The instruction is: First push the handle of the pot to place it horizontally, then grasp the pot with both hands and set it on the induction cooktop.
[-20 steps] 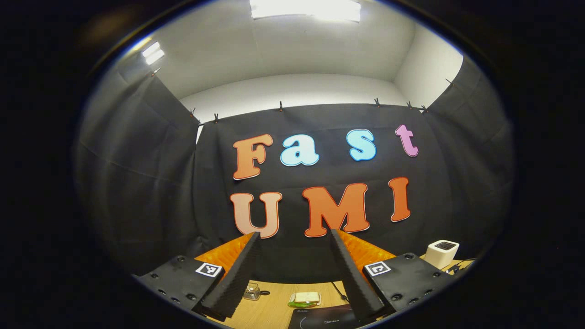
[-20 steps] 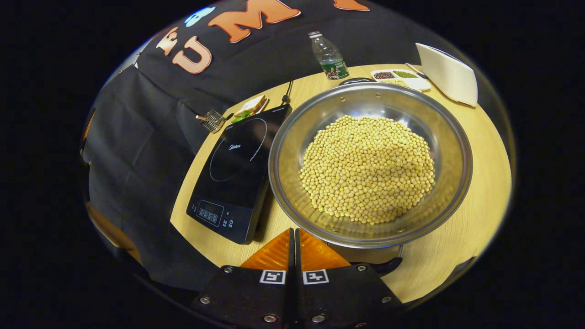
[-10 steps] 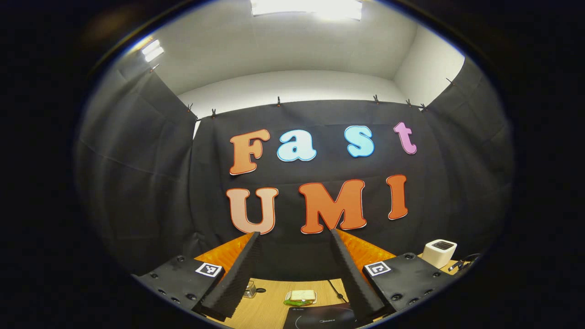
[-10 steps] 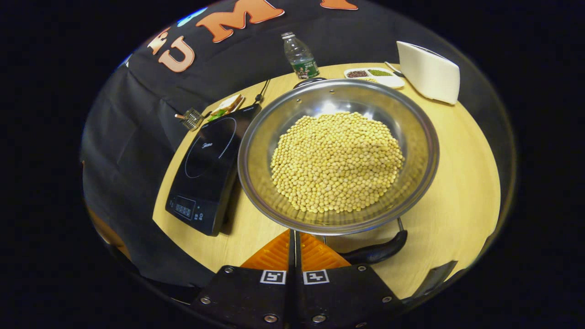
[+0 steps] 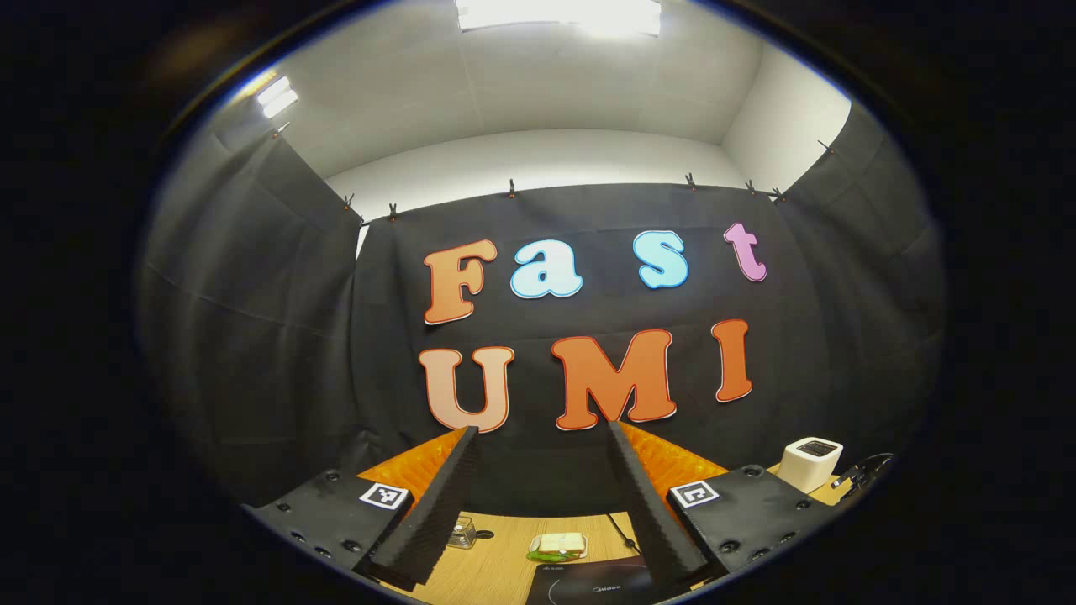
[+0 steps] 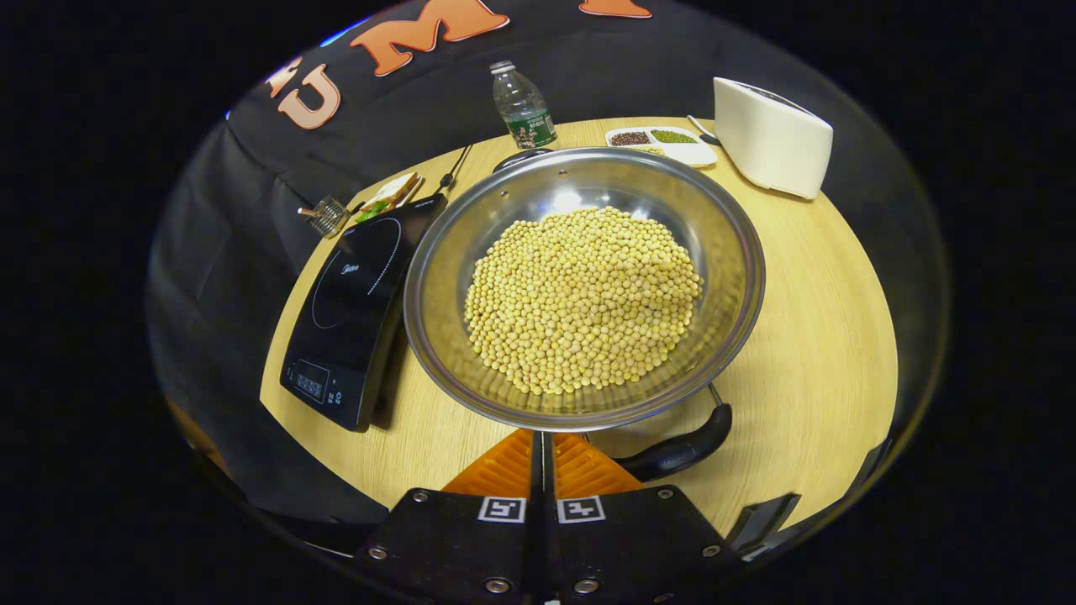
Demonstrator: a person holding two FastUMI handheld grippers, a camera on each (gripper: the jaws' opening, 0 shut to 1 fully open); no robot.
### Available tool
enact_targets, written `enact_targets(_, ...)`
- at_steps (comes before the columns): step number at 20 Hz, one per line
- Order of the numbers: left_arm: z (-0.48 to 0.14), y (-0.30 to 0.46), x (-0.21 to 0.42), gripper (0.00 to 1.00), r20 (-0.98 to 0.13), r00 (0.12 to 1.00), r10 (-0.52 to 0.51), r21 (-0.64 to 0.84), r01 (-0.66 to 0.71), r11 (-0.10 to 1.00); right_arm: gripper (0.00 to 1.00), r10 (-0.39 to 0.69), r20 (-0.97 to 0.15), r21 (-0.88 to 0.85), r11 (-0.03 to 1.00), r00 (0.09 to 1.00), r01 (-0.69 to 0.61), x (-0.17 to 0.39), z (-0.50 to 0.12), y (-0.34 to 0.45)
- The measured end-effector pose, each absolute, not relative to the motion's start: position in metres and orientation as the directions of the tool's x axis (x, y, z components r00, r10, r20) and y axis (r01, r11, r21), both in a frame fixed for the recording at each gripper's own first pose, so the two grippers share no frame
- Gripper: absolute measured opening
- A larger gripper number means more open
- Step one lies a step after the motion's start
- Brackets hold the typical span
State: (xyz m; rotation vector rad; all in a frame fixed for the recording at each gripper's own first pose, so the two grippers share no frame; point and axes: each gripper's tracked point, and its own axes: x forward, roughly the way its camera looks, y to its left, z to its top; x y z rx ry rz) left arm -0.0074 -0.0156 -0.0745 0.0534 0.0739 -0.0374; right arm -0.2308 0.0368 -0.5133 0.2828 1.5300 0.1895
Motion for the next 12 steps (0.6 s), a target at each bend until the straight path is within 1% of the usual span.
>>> enact_targets(6,-0.076,-0.015,-0.008,0.98,-0.081,0.996,-0.038,0.066,0.044,0.997,0.00,0.227,-0.974,0.227,0.971,0.017,0.078,-0.224,-0.520,0.006)
enact_targets(11,-0.070,-0.018,-0.010,0.99,-0.072,0.996,-0.053,0.067,0.057,0.996,0.00,0.173,-0.985,0.173,0.983,0.000,0.058,-0.217,-0.522,-0.016)
enact_targets(12,-0.070,-0.018,-0.010,0.97,-0.073,0.996,-0.055,0.067,0.060,0.996,0.00,0.168,-0.986,0.167,0.984,0.000,0.061,-0.216,-0.523,-0.020)
